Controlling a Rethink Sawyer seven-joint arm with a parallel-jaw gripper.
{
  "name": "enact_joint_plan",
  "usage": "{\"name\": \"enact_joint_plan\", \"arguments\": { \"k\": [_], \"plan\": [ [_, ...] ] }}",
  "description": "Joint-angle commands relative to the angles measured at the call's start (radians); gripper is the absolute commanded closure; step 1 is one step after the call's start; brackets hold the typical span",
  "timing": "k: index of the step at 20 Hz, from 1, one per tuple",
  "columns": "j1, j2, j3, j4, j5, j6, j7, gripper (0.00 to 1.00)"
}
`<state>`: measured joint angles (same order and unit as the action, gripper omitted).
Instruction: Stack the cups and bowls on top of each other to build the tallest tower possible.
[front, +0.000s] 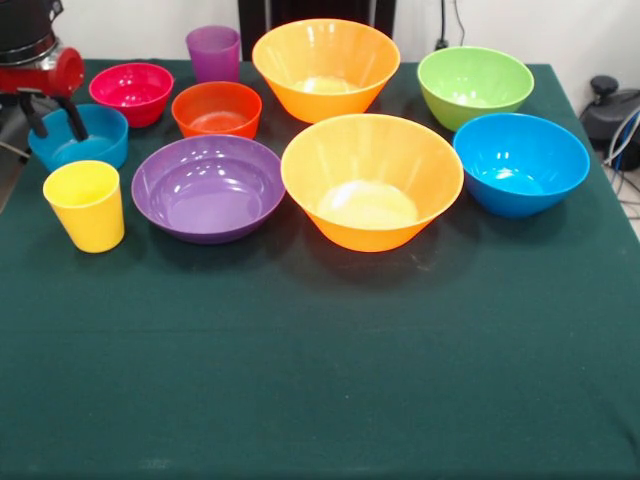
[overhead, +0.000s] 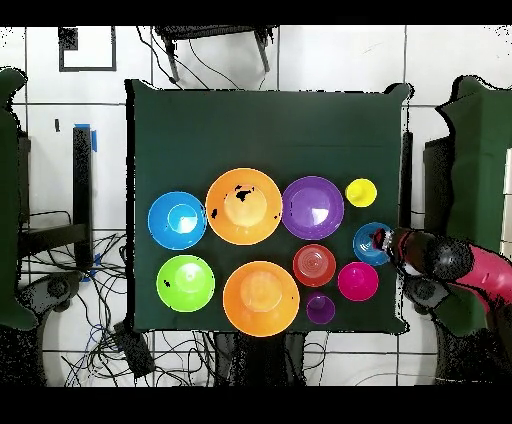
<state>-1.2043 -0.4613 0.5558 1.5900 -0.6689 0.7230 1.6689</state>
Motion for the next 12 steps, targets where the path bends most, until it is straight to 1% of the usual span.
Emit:
{"name": "enact_joint_plan", "arguments": {
  "k": [1, 9, 12],
  "plan": [
    [0.016, -0.005, 0.062, -0.07, -0.055, 0.09, -0.335, 0.0],
    [0.008, -0.011, 0.078, -0.088, -0.06, 0.112, -0.352, 0.0],
    [0.007, -0.012, 0.085, -0.107, -0.056, 0.135, -0.369, 0.0]
  ]
}}
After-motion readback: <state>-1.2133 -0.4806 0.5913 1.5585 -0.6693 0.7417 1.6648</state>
